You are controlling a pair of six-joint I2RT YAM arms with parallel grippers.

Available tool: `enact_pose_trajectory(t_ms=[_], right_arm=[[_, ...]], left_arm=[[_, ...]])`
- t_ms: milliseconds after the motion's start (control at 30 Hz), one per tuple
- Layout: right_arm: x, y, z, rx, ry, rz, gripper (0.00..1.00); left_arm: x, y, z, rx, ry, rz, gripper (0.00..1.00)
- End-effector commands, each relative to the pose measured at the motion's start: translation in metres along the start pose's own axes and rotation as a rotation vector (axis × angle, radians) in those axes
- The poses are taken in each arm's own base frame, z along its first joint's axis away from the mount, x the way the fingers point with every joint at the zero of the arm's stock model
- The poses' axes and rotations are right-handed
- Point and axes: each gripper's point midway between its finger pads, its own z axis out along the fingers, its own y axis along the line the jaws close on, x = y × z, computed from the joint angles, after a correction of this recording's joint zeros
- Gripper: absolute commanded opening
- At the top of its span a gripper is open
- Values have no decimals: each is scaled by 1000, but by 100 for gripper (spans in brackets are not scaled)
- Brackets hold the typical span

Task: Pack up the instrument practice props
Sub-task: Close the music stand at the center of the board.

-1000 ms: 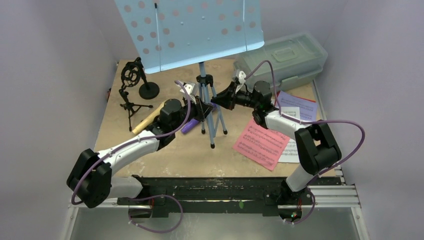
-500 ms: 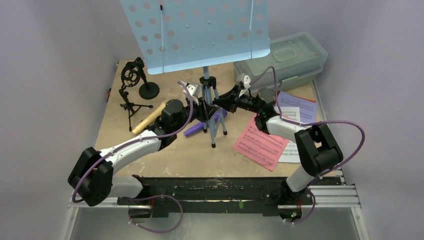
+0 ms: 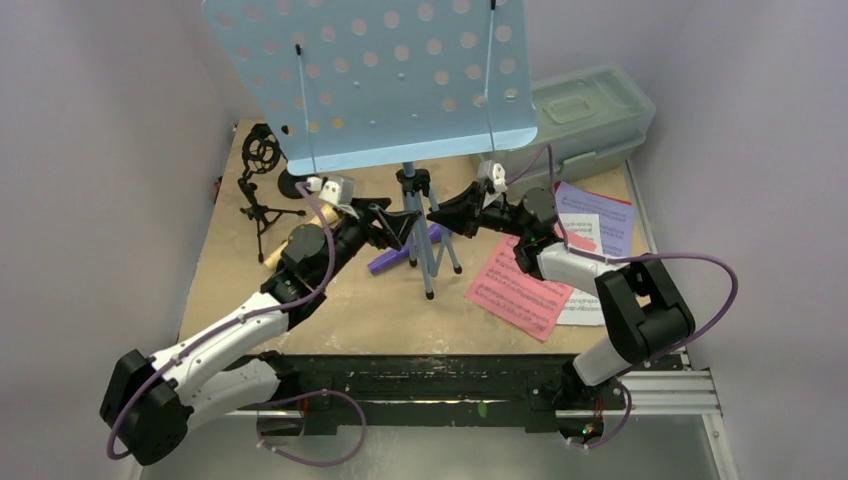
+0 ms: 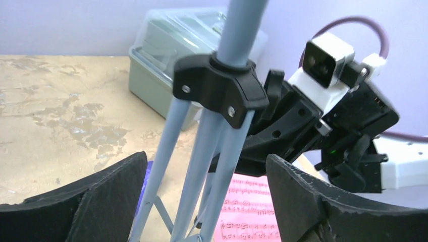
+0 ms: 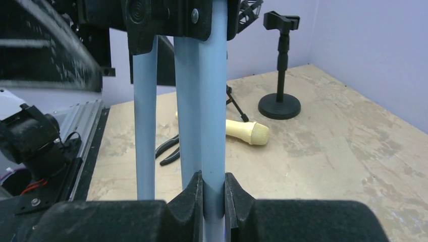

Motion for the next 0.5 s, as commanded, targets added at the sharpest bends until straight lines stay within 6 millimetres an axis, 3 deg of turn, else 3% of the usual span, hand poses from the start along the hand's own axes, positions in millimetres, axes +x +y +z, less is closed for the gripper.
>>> enact_pose_trajectory(t_ms=[0, 133, 467], right_arm=[[-66, 26, -1, -89, -171, -191, 0], [-63, 24, -1, -78, -171, -174, 0], [-62, 12, -1, 0, -191, -90, 0]], left_arm=[[-31, 10, -19, -73, -147, -57, 93], [-42, 2, -32, -35, -210, -112, 100], [-58, -21, -33, 74, -252, -99, 96]])
